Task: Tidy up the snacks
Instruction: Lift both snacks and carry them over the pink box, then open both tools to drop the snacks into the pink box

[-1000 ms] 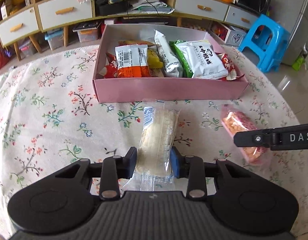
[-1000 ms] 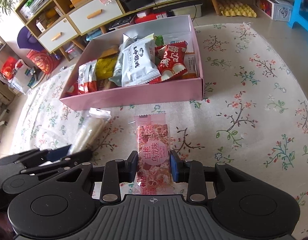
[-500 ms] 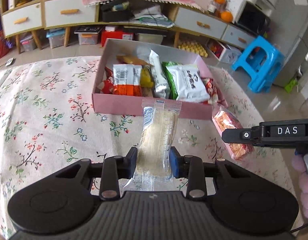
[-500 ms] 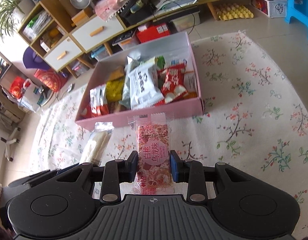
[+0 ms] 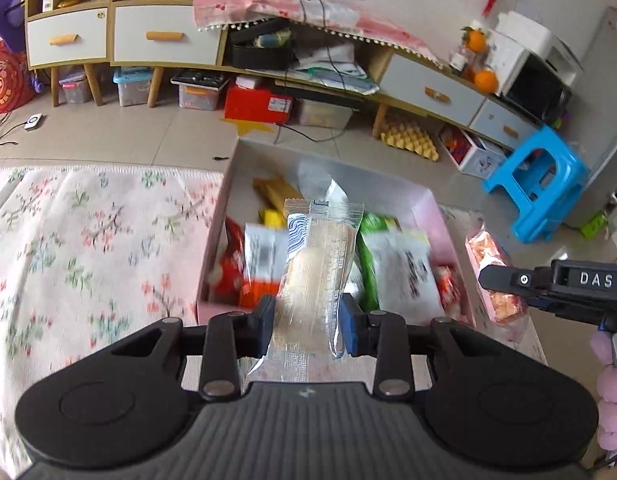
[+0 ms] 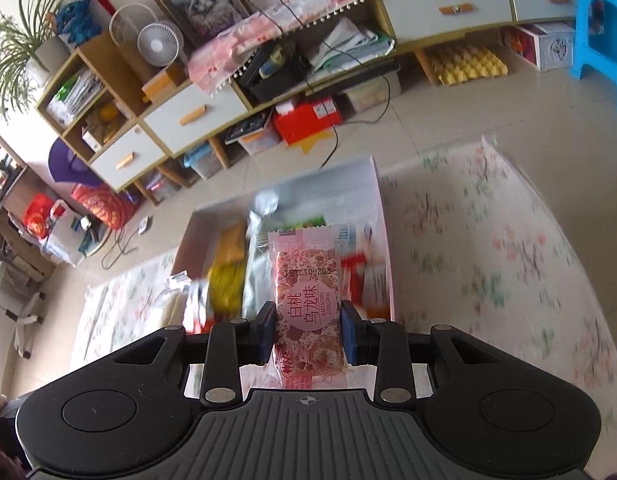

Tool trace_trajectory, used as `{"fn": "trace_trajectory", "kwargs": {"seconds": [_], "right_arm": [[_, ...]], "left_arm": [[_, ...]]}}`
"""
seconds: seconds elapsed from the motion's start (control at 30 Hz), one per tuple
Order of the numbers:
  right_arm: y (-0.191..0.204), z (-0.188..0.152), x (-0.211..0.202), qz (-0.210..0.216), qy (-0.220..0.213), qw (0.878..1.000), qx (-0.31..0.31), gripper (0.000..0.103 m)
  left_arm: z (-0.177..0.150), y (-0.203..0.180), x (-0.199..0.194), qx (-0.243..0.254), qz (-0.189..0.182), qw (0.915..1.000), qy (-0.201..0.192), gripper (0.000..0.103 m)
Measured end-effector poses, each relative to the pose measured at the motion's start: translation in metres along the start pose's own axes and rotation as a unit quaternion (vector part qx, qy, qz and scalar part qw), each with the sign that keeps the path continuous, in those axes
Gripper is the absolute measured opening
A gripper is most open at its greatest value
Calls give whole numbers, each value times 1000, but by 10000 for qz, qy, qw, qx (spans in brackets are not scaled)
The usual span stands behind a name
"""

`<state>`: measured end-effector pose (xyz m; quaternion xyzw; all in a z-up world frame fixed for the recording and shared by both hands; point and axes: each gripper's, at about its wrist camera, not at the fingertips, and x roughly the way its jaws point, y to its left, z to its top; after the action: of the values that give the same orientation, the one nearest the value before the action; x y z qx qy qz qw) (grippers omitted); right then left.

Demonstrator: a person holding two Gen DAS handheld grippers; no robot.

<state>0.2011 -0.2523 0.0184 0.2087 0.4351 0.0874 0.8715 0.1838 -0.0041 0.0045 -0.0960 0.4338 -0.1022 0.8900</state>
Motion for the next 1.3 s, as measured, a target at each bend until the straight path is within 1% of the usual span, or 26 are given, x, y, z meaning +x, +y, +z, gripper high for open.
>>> {"fn": "trace_trajectory", "kwargs": {"seconds": [0.2, 0.4, 0.5, 0.63, 0.73, 0.77, 0.8, 0.83, 0.87, 0.93, 0.97, 1.0, 1.03, 1.1, 1.17, 1.3], "right_arm": [[-4, 22, 32, 89, -29, 9999, -51, 31], [-11, 37, 59, 130, -48, 9999, -34, 32], [-12, 42, 67, 161, -26, 9999, -53, 32], [-10, 45, 75, 99, 1, 9998, -182, 32], [-8, 46, 76, 43, -71, 9997, -218, 36], [-9, 46, 74, 25, -116, 9997, -196, 38], [-10, 47, 74, 27, -121, 9998, -152, 43], [-11, 48, 72, 34, -126, 9999, -73, 55], [-13, 49, 70, 46, -152, 9999, -19, 61], [-14, 49, 66, 72, -173, 9998, 13, 61], [-14, 49, 64, 68, -166, 9998, -2, 61], [-14, 48, 62, 42, -158, 9999, -19, 61], [-13, 47, 60, 6, -153, 9999, -36, 61], [-10, 46, 54, -22, -144, 9998, -106, 62], [-8, 42, 47, -54, -140, 9997, -174, 68], [-5, 32, 30, -66, -127, 9993, -345, 72]], "left_arm": [[21, -2, 24, 49, 104, 9999, -82, 31], [32, -6, 45, 163, 241, 9995, -90, 31], [34, -5, 50, 172, 325, 9992, -129, 31], [36, -3, 54, 176, 367, 9991, -140, 32], [34, -5, 54, 258, 414, 9987, -159, 34], [35, -6, 54, 283, 442, 9984, -194, 37], [35, -7, 53, 304, 455, 9982, -225, 43], [35, -8, 52, 316, 460, 9982, -228, 46], [35, -9, 51, 325, 464, 9981, -232, 51], [35, -10, 49, 350, 488, 9980, -213, 57], [35, -11, 47, 364, 502, 9979, -206, 61], [35, -12, 46, 380, 523, 9977, -197, 65], [34, -13, 44, 399, 542, 9975, -196, 67], [34, -16, 39, 430, 548, 9974, -188, 74], [31, -17, 31, 412, 533, 9975, -193, 79], [21, -19, 15, 444, 590, 9971, -165, 87]]}}
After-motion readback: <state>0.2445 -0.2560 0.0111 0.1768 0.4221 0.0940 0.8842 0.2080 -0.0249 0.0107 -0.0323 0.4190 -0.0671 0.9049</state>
